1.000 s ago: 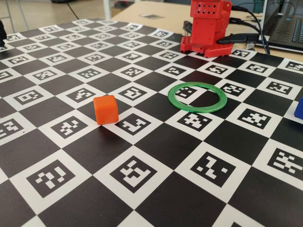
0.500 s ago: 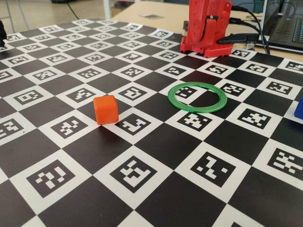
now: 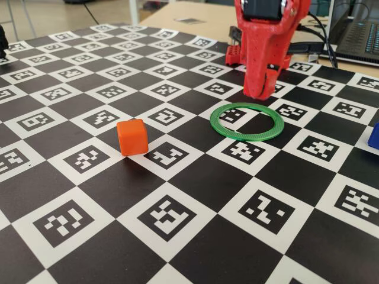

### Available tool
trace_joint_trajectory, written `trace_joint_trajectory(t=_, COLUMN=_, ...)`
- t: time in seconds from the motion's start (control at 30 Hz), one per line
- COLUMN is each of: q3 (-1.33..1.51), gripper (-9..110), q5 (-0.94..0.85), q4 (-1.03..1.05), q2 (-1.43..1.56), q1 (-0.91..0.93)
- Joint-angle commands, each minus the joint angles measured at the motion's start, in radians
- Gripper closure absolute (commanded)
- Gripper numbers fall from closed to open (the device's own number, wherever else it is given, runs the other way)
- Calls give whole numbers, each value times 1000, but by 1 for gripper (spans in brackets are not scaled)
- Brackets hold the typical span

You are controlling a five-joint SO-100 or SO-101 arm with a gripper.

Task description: Grab the red cube then put it in the green circle then put the blue cube on top and finally the orange cube on top

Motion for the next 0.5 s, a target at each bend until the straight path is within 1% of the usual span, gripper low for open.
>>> trace_joint_trajectory(t=0.0, q3=2, gripper=101, q5=5, q4=-35, q2=20, q1=-6)
trace_joint_trajectory(t=0.23, q3=72, gripper=100, q5=-46, q4=-126, q2=12, q1=14)
trace_joint_trajectory(t=0.47, q3=92, gripper=101, q5=-74, q4=-137, q2=23, q1=48)
